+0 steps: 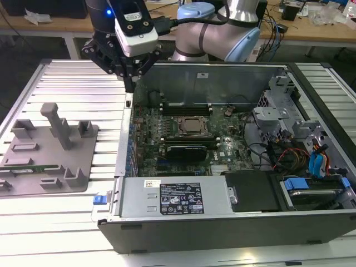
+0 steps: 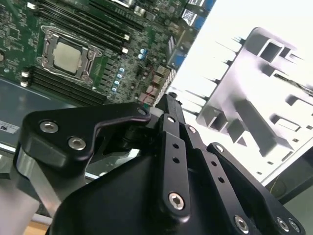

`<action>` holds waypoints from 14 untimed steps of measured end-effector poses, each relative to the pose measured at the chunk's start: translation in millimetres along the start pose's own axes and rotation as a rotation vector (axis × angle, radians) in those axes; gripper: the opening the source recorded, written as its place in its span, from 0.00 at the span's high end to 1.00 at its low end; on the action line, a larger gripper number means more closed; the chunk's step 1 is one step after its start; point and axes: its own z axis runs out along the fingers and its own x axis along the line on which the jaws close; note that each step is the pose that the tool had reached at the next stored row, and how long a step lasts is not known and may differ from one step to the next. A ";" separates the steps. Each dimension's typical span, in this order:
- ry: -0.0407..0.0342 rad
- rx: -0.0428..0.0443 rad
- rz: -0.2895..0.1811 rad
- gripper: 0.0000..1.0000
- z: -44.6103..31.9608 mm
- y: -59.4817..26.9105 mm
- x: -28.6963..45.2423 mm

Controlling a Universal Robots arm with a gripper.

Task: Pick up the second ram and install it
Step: 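Reach for the second ram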

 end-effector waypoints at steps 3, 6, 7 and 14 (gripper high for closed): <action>0.0000 0.0000 0.000 0.92 -0.1 -0.4 7.1; 0.0000 0.0000 0.000 0.92 -0.2 -0.9 13.3; -0.0001 0.0000 0.000 0.92 -0.2 -1.1 16.6; 0.0000 0.0000 0.000 0.92 -0.5 -2.3 34.8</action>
